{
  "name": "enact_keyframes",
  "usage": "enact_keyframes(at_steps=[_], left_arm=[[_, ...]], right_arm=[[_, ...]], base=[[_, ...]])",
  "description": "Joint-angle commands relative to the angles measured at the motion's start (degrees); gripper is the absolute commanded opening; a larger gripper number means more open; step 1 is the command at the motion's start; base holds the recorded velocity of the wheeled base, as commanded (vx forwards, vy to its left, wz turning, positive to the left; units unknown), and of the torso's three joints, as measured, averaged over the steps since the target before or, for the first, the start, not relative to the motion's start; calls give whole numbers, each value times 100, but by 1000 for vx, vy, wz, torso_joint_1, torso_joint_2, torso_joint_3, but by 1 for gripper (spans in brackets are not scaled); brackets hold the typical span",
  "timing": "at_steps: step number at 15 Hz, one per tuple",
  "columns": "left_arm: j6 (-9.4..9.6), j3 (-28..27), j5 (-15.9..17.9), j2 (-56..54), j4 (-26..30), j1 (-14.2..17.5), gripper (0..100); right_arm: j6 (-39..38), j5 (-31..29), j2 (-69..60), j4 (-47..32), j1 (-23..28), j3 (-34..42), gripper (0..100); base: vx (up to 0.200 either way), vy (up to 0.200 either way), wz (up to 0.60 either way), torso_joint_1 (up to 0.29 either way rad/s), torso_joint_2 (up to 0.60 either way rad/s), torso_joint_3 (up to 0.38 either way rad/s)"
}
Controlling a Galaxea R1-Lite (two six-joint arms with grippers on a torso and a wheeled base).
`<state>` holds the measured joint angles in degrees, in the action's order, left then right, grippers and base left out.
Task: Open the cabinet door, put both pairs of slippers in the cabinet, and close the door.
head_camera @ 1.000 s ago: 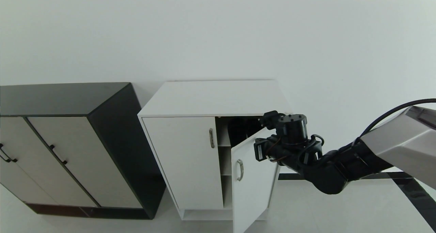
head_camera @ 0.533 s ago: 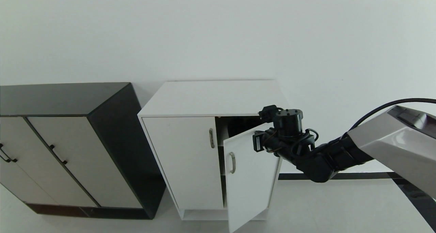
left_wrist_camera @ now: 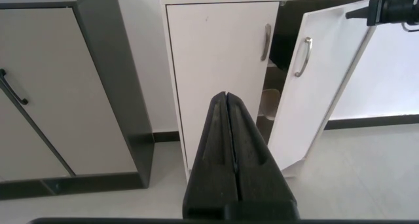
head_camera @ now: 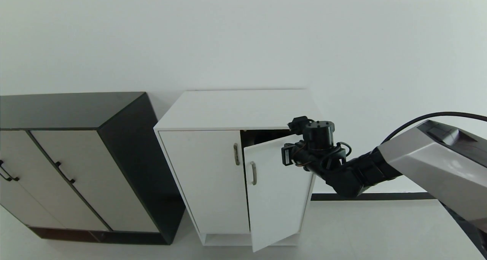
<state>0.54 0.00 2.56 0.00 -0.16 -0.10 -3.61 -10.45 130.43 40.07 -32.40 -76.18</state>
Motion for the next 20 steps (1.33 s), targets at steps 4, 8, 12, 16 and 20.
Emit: enact_keyframes(at_steps=[4,8,12,16,20], left_arm=[[-1,0,-1,0,-2,1,0],[-1,0,-1,9,-2,1,0],[-1,0,-1,0,-2,1,0],[-1,0,-1,9,-2,1,0],[-1,0,-1,0,-2,1,0]], right_arm=[[0,-1,299,1,147,-248,0],[0,-1,440,-237,208,-600,0],[18,-1,580,-254,234,-811,0],[18,-10,791,-421,252,-1145,0],[18,-10,879,-518,322,-1347,0]], base=[[0,0,0,0,0,0],[0,0,0,0,0,0],[0,0,0,0,0,0],[0,0,0,0,0,0],[0,0,0,0,0,0]])
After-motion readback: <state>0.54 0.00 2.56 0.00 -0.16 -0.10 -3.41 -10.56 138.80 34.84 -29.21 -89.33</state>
